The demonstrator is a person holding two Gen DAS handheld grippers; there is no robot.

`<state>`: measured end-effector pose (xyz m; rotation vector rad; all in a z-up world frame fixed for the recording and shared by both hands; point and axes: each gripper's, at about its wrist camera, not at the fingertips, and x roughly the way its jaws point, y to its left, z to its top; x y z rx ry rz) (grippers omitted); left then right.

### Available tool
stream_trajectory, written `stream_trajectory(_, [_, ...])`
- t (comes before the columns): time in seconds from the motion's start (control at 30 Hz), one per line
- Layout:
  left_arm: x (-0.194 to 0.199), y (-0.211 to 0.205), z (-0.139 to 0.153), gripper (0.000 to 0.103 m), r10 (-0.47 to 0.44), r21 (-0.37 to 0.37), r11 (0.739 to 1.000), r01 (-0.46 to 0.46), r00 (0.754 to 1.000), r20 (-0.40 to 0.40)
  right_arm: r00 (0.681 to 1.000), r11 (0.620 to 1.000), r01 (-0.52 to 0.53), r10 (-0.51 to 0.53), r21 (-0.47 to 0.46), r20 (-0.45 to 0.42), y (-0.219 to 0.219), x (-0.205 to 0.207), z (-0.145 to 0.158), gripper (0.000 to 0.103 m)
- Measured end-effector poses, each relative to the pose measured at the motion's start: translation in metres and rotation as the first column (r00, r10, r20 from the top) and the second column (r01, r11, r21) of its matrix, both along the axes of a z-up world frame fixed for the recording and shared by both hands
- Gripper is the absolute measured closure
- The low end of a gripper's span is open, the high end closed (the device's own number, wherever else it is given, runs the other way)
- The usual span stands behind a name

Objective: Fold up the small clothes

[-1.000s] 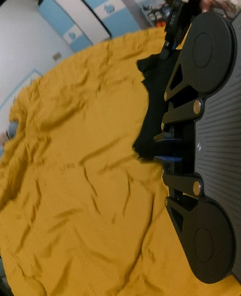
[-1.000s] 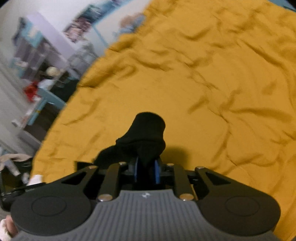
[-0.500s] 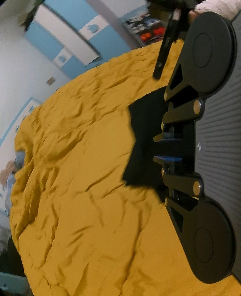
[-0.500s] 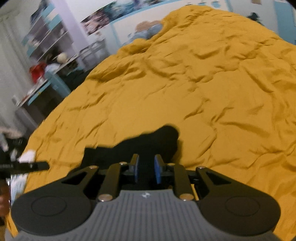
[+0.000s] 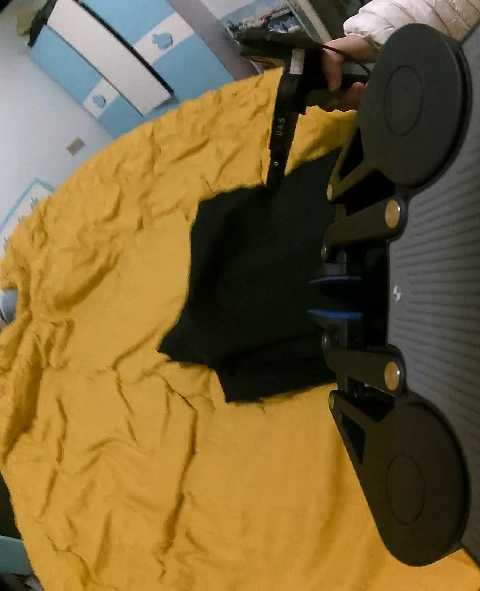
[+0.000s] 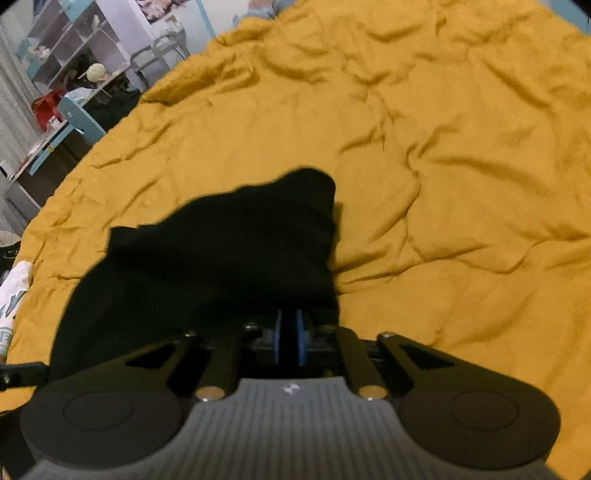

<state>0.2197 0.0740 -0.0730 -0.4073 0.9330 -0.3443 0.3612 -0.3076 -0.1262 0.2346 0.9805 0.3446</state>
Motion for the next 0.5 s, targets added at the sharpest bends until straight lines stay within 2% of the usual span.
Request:
stream_trajectory(0.13, [-0.025, -0.008, 0.024, 0.088, -0.059, 0.028, 0.998, 0.058, 0.997, 0.053, 0.998, 0.997, -0.058, 0.059, -0.05, 0.02, -0.001, -0.045, 0.033, 0.084])
stream_trajectory(0.2, [-0.039, -0.012, 0.028, 0.088, -0.085, 0.059, 0.995, 0.082, 0.995, 0.047, 0.995, 0.995, -0.091, 0.093, -0.042, 0.041, -0.002, -0.075, 0.045, 0.076])
stream_trajectory(0.27, [-0.052, -0.015, 0.027, 0.088, -0.104, 0.09, 0.991, 0.1, 0.994, 0.04, 0.989, 0.99, -0.128, 0.132, -0.05, 0.07, 0.001, -0.11, 0.052, 0.076])
stream_trajectory(0.4, [-0.075, -0.019, 0.011, 0.089, -0.132, 0.172, 0.977, 0.123, 0.991, 0.039, 0.979, 0.982, -0.157, 0.168, -0.101, 0.114, 0.014, -0.17, 0.045, 0.076])
stream_trajectory(0.5, [-0.081, -0.021, -0.013, 0.097, -0.119, 0.228, 0.966, 0.119, 0.993, -0.011, 0.983, 0.978, -0.146, 0.16, -0.148, 0.089, 0.021, -0.194, 0.021, 0.073])
